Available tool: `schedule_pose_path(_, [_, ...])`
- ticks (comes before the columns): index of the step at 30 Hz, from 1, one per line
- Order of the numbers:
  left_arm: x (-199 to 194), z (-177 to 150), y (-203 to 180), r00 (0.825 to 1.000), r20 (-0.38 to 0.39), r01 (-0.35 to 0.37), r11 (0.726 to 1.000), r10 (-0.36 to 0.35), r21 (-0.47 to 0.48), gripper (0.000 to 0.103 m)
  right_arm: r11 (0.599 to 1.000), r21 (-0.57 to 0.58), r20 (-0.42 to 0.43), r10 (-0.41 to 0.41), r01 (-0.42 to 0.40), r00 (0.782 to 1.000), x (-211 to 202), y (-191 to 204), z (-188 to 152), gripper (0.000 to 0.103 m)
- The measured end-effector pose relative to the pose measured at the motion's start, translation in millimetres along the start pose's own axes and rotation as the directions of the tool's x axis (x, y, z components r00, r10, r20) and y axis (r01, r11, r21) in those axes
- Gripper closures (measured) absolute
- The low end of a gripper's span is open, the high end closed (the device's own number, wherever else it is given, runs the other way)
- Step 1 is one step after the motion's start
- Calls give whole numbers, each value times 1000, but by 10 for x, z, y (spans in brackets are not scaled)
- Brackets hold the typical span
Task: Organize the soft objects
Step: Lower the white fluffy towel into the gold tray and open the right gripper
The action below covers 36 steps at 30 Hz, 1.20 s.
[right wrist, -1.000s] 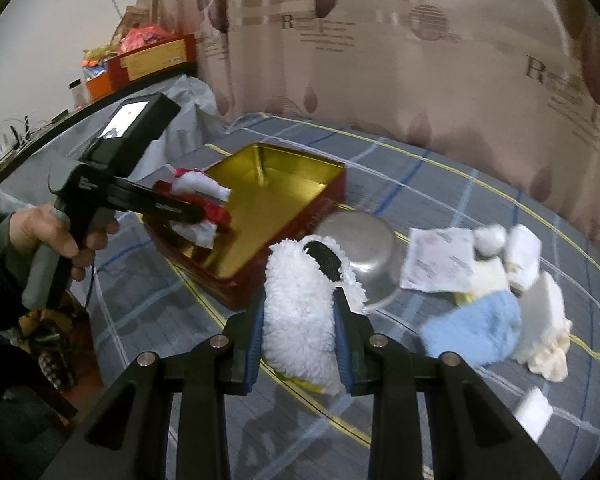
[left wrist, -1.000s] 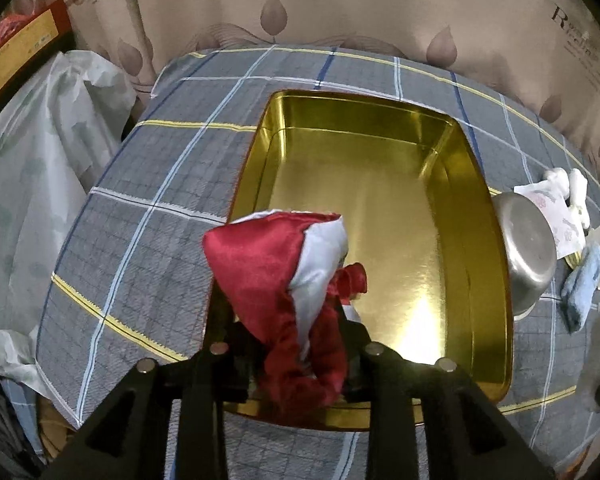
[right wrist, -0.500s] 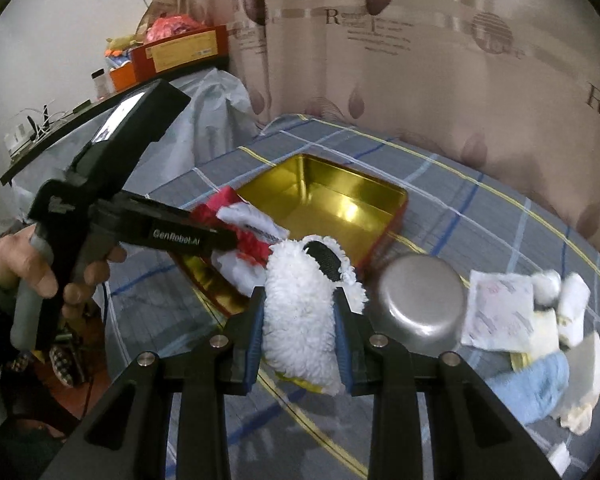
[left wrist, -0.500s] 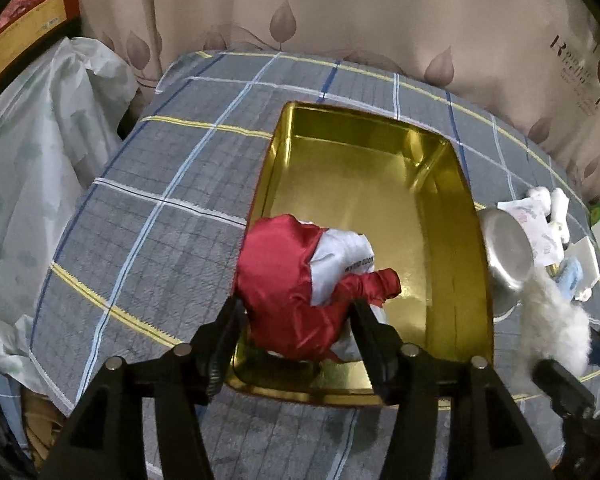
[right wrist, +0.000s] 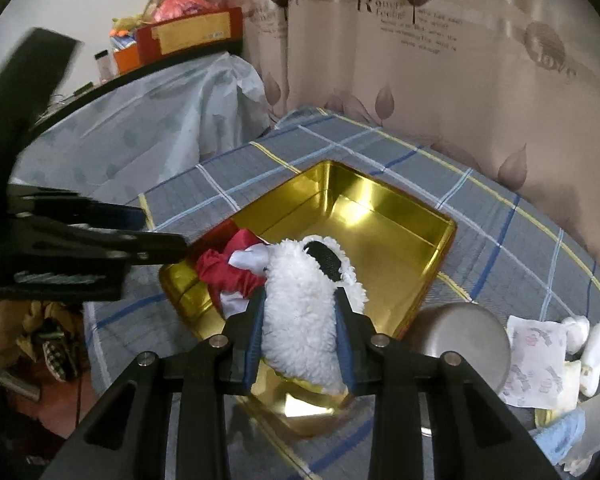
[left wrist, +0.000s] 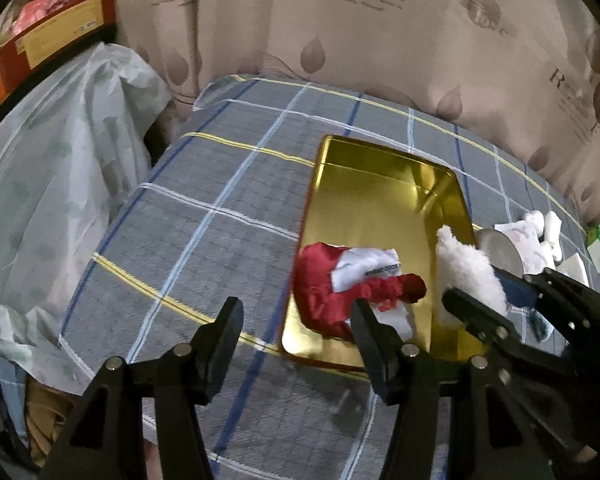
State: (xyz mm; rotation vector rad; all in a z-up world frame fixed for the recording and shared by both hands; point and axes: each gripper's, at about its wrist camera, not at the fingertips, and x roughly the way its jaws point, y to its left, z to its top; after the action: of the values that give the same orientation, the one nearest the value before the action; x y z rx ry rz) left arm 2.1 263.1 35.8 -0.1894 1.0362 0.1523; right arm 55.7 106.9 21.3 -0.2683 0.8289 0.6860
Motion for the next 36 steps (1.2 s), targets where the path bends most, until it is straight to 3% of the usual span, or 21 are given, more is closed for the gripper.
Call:
schedule_pose_path(4, [-1, -15, 97, 1000, -2, -9, 1000, 9, -24, 46, 998, 58, -45, -20, 23, 999, 184, -57, 58, 74])
schedule_pose_path(11, [81, -58, 209, 1000, -27, -13, 998, 11, -54, 46, 993, 16, -88, -116, 118, 989, 418, -19, 49, 72])
schedule_pose_path(17, [153, -98, 238, 999, -51, -22, 998, 19, -61, 46, 993, 30, -114, -112, 116, 987, 542, -53, 8, 66])
schedule_pose_path(19, [157, -104, 252, 999, -51, -22, 997, 19, -68, 46, 993, 28, -116, -115, 119, 987, 560, -45, 17, 58])
schedule_pose_path(20, [159, -105, 250, 998, -52, -20, 997, 17, -68, 46, 993, 24, -108, -110, 113, 988, 548, -38, 22, 55])
schedule_pose_path(22, [162, -101, 255, 999, -51, -19, 997, 16, -68, 46, 992, 14, -95, -125, 127, 988, 519, -25, 35, 31])
schedule_pose_path(36, [85, -36, -91, 999, -30, 9, 1000, -10, -14, 46, 989, 96, 60, -119, 113, 991, -266, -164, 71, 30])
